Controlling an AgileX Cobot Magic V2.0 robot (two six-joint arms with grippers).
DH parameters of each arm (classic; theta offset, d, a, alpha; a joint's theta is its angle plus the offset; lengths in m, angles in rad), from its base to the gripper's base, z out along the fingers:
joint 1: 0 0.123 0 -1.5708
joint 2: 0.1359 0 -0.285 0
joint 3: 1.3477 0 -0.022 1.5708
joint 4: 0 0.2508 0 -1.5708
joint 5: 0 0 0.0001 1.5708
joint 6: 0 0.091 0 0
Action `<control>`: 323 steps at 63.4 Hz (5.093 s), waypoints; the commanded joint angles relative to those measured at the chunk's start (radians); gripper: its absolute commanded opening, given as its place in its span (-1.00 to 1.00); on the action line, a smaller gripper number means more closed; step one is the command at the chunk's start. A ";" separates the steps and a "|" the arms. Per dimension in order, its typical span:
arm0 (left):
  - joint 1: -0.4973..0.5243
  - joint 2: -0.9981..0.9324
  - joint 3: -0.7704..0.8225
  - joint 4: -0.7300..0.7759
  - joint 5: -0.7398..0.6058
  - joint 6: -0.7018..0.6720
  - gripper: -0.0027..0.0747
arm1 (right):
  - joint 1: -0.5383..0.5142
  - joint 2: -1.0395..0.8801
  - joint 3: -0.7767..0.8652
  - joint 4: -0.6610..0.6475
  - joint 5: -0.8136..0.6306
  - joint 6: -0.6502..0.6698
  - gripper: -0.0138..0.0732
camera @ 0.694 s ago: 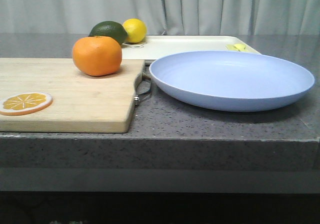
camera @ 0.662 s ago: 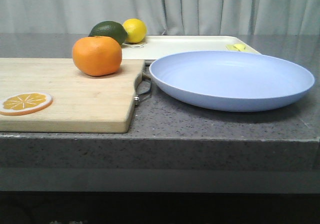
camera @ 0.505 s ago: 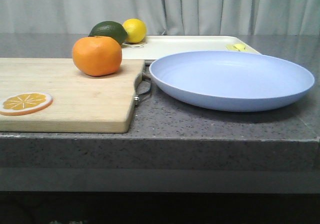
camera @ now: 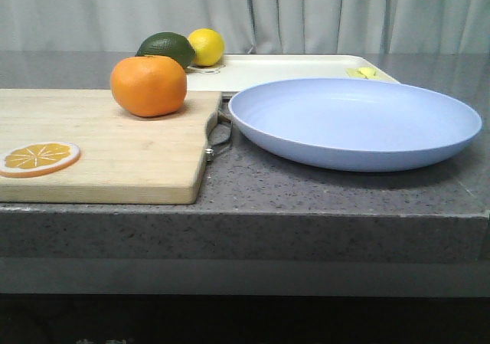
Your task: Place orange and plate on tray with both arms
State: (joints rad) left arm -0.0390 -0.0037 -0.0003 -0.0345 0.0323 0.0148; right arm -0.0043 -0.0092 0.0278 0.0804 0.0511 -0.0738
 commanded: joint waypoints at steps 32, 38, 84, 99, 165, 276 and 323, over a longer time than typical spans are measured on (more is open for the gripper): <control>0.002 0.037 -0.383 -0.018 0.106 -0.004 -0.98 | -0.004 0.070 -0.420 -0.014 0.091 -0.006 -0.84; 0.002 0.110 -0.510 -0.018 0.252 -0.004 -0.98 | -0.004 0.152 -0.527 -0.030 0.169 -0.006 -0.84; 0.002 0.524 -0.730 -0.038 0.538 -0.004 -0.98 | -0.004 0.615 -0.727 -0.030 0.538 -0.006 -0.84; 0.002 0.540 -0.730 -0.038 0.524 -0.004 -0.55 | -0.004 0.675 -0.726 -0.029 0.574 -0.006 -0.20; -0.474 1.159 -0.922 -0.052 0.291 0.051 0.67 | 0.037 0.684 -0.726 0.018 0.617 -0.006 0.73; -0.773 1.840 -1.701 -0.056 0.533 0.052 0.09 | 0.037 0.684 -0.726 0.018 0.612 -0.006 0.73; -0.830 1.933 -1.758 -0.047 0.549 0.023 0.84 | 0.037 0.684 -0.726 0.018 0.618 -0.006 0.73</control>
State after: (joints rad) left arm -0.8599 2.0079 -1.7215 -0.0784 0.6166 0.0562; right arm 0.0322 0.6696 -0.6696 0.0936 0.7274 -0.0738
